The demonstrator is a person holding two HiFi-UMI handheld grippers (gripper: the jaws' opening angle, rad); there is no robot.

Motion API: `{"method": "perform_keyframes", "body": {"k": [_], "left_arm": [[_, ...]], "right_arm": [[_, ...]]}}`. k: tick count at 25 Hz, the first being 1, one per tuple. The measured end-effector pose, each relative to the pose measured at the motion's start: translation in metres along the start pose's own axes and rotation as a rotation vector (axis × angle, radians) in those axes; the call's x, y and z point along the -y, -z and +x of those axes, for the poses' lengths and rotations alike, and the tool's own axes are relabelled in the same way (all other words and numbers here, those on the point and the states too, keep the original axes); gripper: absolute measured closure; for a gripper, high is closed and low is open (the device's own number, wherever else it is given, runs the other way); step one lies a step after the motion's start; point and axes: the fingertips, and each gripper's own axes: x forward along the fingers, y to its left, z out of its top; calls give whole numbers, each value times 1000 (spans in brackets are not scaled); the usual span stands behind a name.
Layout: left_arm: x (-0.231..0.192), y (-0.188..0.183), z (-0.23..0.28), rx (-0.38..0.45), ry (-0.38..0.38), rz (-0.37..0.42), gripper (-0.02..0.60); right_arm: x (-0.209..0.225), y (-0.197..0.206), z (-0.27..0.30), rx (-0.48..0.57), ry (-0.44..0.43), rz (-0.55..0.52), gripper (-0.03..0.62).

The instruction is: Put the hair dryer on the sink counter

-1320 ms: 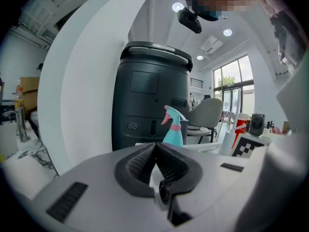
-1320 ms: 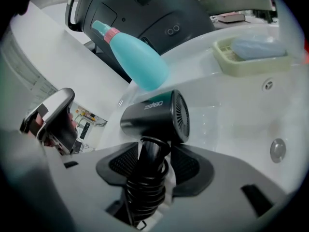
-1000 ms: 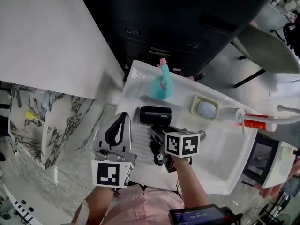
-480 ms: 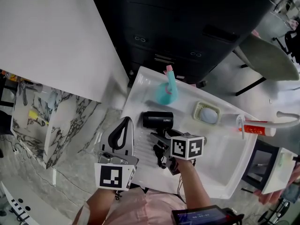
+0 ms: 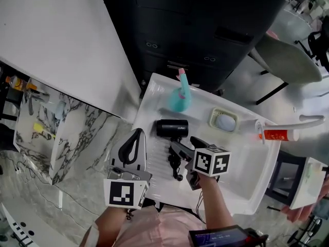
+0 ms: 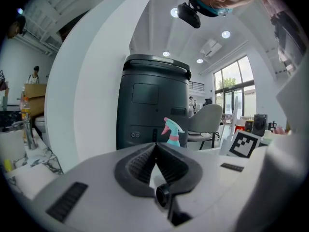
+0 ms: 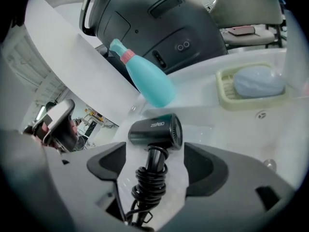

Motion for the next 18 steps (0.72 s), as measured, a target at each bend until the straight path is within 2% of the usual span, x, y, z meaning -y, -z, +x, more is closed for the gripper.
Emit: {"method": "perform_keyframes", "body": {"k": [5,9,13,18], "left_arm": [[1,-20,-18,34,-7,5,572],[4,-42,-40,78,0,13,572],[12,-73,-66,155,18,20,572],[23,-110,-115,249,23,29,572]], "right_arm": [[-18,-12,-33,105,25,-40,224],[-45,-24,-70,244,34,-93,265],[-80,-37,-118,431,52,-180,348],[-127,-33,-180,652,110,-302,488]]}}
